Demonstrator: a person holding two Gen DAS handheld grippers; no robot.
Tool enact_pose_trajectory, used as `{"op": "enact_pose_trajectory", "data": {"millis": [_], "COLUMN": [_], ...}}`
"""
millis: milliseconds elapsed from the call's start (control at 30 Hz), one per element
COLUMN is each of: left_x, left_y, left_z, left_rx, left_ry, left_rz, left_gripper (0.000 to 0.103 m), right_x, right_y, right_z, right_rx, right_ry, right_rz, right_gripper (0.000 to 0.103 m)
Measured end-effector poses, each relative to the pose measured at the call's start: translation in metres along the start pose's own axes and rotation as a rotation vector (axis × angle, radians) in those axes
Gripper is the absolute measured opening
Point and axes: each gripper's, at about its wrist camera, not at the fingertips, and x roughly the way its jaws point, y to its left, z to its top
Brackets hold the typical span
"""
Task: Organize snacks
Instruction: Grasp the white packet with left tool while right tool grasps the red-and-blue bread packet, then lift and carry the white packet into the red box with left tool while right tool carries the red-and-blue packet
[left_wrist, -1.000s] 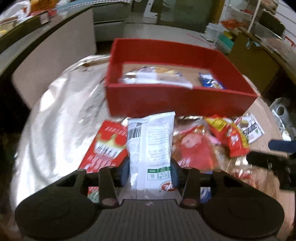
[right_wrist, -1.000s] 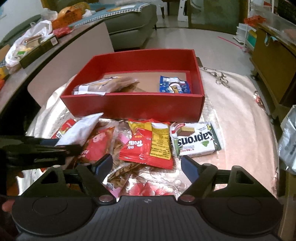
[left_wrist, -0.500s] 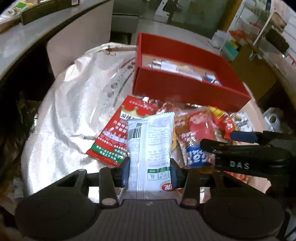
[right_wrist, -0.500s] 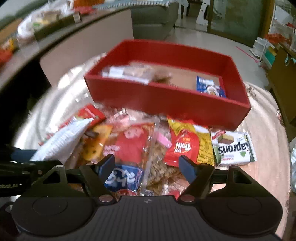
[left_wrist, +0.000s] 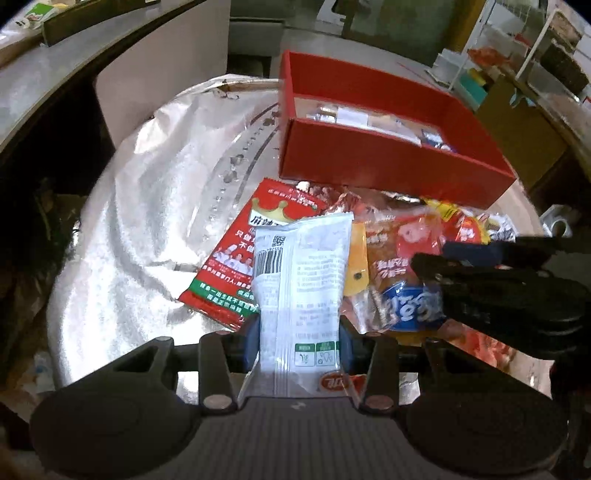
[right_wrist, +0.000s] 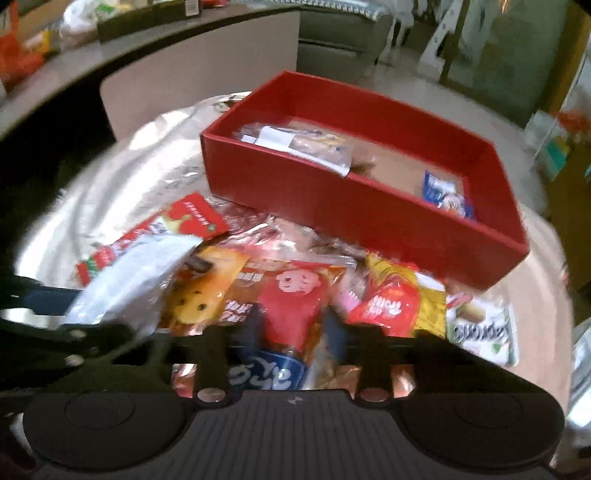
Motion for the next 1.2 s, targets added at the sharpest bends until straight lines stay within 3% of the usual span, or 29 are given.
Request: {"op": "enact_pose_trajectory", "data": {"millis": [33, 200, 267, 333, 400, 433, 500, 667, 833, 900, 1000, 1100, 1200], "left_x": [-0.001, -0.008, -0.01, -0.012, -0.016, -0.017, -0.019, -0.019, -0.02, -0.02, -0.022, -0.02, -0.019], "left_y": [0.001, 0.003, 0.005, 0.007, 0.009, 0.01, 0.011, 0.01, 0.007, 0.007, 0.007, 0.007, 0.004], "left_z": [0.0, 0.001, 0.003, 0.004, 0.005, 0.006, 0.008, 0.009, 0.013, 0.014, 0.014, 0.014, 0.013], "left_rx": [-0.006, -0.027, -0.04, -0.049, -0.059, -0.063, -0.065, -0.057, -0.05, -0.052, -0.054, -0.057, -0.05], "left_ry": [-0.002, -0.022, -0.028, -0.038, -0.05, -0.055, -0.061, -0.054, -0.06, -0.061, -0.069, -0.067, -0.064], "left_rz": [-0.001, -0.003, -0.003, -0.007, -0.003, -0.001, -0.004, -0.024, -0.044, -0.049, -0.05, -0.048, -0.039], "left_gripper": [0.036, 0.036, 0.036, 0.036, 0.036, 0.036, 0.036, 0.036, 0.037, 0.037, 0.037, 0.037, 0.037], "right_x": [-0.003, -0.014, -0.013, -0.01, -0.006, -0.003, 0.007, 0.018, -0.001, -0.006, -0.014, -0.022, -0.022], "right_y": [-0.004, -0.02, -0.022, -0.018, -0.008, 0.001, 0.018, 0.028, 0.004, -0.002, -0.008, -0.018, -0.025], "right_z": [-0.002, -0.009, -0.008, -0.003, 0.003, 0.005, 0.007, 0.0, 0.001, -0.001, -0.006, -0.009, -0.01], "right_rx": [0.012, 0.073, 0.084, 0.094, 0.075, 0.051, 0.002, -0.052, 0.014, 0.031, 0.039, 0.059, 0.102], "right_ry": [0.0, 0.008, 0.009, 0.009, 0.012, 0.016, 0.03, 0.019, 0.02, 0.018, 0.008, -0.005, 0.004], "right_rz": [0.014, 0.025, 0.012, -0.014, -0.022, -0.029, -0.072, -0.114, -0.044, -0.028, -0.021, -0.003, 0.014], "right_gripper": [0.02, 0.023, 0.031, 0.052, 0.063, 0.076, 0.083, 0.069, 0.039, 0.034, 0.01, 0.011, 0.022]}}
